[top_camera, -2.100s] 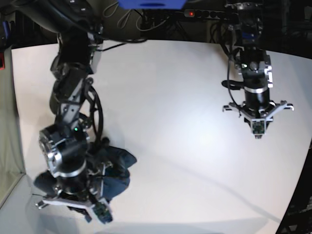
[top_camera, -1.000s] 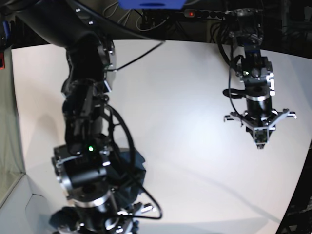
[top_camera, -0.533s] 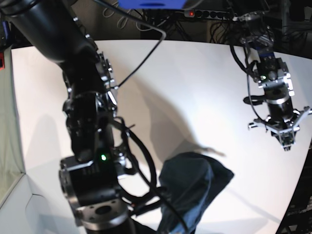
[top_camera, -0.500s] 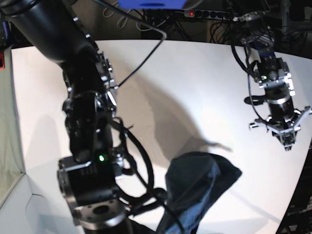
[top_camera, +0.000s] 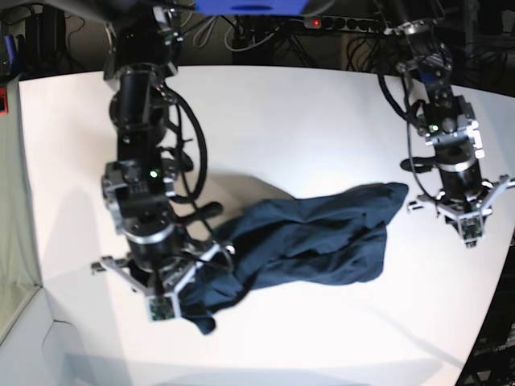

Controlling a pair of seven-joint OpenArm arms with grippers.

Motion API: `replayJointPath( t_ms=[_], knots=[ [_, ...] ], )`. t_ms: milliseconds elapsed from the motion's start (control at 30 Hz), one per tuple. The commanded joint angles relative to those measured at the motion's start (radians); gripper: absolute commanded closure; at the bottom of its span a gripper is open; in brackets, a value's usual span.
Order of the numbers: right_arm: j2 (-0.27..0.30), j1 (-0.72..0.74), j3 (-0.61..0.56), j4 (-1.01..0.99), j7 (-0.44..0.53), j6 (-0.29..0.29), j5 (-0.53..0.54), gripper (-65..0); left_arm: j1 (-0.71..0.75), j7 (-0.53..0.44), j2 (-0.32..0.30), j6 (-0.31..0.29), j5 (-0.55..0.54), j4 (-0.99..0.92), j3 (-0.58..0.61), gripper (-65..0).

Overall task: Layout the t-shirt on the table in an organized manner, then fold the t-shirt properly
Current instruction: 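Swing the right gripper back, spreading the shirt lengthwise across the table, then grasp the shirt's other end with the left gripper and pull it outward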

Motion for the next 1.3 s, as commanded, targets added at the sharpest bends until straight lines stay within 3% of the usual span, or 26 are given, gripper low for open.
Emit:
replayJointPath(
  t_ms=[0, 233, 367, 567, 733, 900, 1267],
  knots=[
    [0.007, 0.018, 0.021, 0.006, 0.041, -0.009, -0.003, -12.0, -0.020, -0.022, -0.002, 0.006, 0.004, -0.009, 0.023, -0.5],
    [0.036, 0.016, 0.140, -0.049, 0.033, -0.009, -0.004, -41.6, -0.060, -0.022, -0.001, 0.011, 0.004, -0.185, 0.217, -0.5],
    [0.050, 0.007, 0.146, -0.031, 0.031, -0.009, -0.006, -50.2, -0.093, -0.024, 0.012, 0.011, 0.004, -0.308, 0.323, -0.5],
    [0.054, -0.020, 0.169, -0.030, 0.031, -0.008, -0.003, -51.1, -0.167, -0.027, 0.027, 0.011, 0.004, -0.503, 0.332, -0.5],
    [0.053, -0.066, 0.154, -0.036, 0.033, -0.008, 0.000, -51.1, -0.149, -0.188, -0.030, 0.012, 0.007, -0.602, 0.300, -0.5],
    [0.053, -0.077, 0.070, -0.171, 0.042, -0.008, 0.000, -51.1, -0.141, -0.283, -0.067, 0.012, 0.007, -0.696, 0.168, -0.5],
    [0.056, 0.058, 0.094, -0.510, 0.142, -0.008, -0.001, -51.1, -0.124, -0.288, -0.085, 0.012, 0.005, -0.636, 0.105, -0.5]
  ],
)
